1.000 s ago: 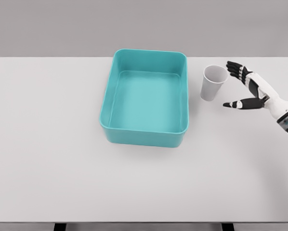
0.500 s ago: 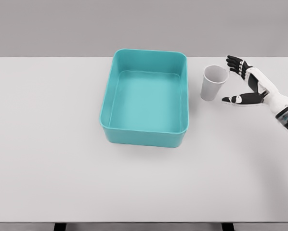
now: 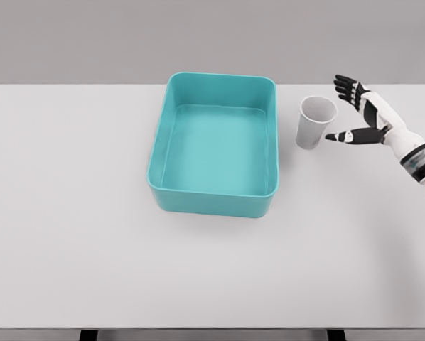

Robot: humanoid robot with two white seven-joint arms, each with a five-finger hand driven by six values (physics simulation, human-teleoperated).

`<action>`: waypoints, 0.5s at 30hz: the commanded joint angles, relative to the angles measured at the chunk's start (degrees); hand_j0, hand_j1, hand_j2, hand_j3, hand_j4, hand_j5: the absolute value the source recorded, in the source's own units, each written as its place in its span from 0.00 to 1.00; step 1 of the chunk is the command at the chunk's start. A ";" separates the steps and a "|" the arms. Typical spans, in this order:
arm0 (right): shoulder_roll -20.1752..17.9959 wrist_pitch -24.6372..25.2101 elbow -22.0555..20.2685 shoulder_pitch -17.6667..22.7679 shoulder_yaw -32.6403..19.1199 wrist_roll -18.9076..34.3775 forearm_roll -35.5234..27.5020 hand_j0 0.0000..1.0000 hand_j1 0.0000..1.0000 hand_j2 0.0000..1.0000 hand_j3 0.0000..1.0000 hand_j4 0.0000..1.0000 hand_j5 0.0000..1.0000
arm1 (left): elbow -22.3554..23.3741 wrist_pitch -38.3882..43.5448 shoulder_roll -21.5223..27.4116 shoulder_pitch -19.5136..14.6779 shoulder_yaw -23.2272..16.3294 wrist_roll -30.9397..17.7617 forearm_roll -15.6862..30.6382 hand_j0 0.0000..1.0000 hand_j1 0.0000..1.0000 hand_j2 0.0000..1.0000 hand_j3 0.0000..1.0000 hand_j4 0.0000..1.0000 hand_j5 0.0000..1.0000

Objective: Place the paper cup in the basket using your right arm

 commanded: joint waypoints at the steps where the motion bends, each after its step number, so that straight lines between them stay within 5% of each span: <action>1: 0.84 0.12 1.11 0.00 0.17 -0.01 -0.27 1.00 1.00 1.00 1.00 1.00 1.00 | 0.00 0.00 0.00 0.00 0.00 -0.01 0.00 1.00 1.00 1.00 1.00 1.00 1.00; 15: 4.44 0.12 5.51 -2.11 0.26 -0.01 0.52 1.00 1.00 1.00 1.00 1.00 1.00 | 0.00 0.00 0.00 0.00 0.00 -0.01 0.00 1.00 1.00 1.00 1.00 1.00 1.00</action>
